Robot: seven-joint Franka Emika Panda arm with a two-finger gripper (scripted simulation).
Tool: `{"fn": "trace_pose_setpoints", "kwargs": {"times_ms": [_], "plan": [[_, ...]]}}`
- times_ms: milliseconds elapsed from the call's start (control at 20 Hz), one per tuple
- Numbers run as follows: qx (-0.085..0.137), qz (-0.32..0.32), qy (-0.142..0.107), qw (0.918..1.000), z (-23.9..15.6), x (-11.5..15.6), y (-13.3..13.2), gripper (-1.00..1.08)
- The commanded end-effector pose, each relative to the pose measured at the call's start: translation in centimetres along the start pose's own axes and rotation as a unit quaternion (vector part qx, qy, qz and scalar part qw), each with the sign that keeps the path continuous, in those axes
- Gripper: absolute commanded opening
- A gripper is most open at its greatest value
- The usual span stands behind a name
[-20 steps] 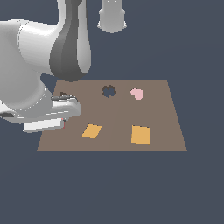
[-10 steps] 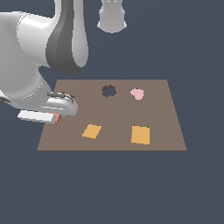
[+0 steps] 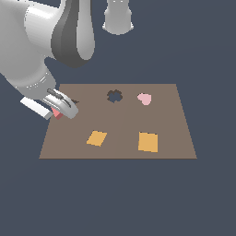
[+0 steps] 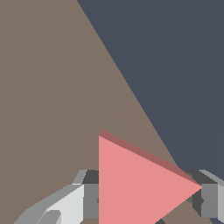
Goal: Insert a designated object into the corresponding slot on a board.
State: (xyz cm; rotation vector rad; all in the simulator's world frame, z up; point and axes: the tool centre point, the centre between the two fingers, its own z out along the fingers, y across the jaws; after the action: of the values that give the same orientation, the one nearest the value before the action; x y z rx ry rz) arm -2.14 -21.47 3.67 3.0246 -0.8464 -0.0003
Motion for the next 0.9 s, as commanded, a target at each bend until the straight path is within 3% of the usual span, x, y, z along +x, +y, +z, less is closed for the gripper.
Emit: {"fn": "trace_pose_setpoints", "kwargs": {"times_ms": [0, 400, 850], "plan": [[0.000, 0.050, 0.000, 0.9987, -0.1, -0.9, 0.3, -1.00], [0.000, 0.165, 0.000, 0.9863, -0.3, -3.3, 0.7, -1.00], [0.000, 0.233, 0.000, 0.9726, -0.4, -4.7, 0.6, -1.00]]}}
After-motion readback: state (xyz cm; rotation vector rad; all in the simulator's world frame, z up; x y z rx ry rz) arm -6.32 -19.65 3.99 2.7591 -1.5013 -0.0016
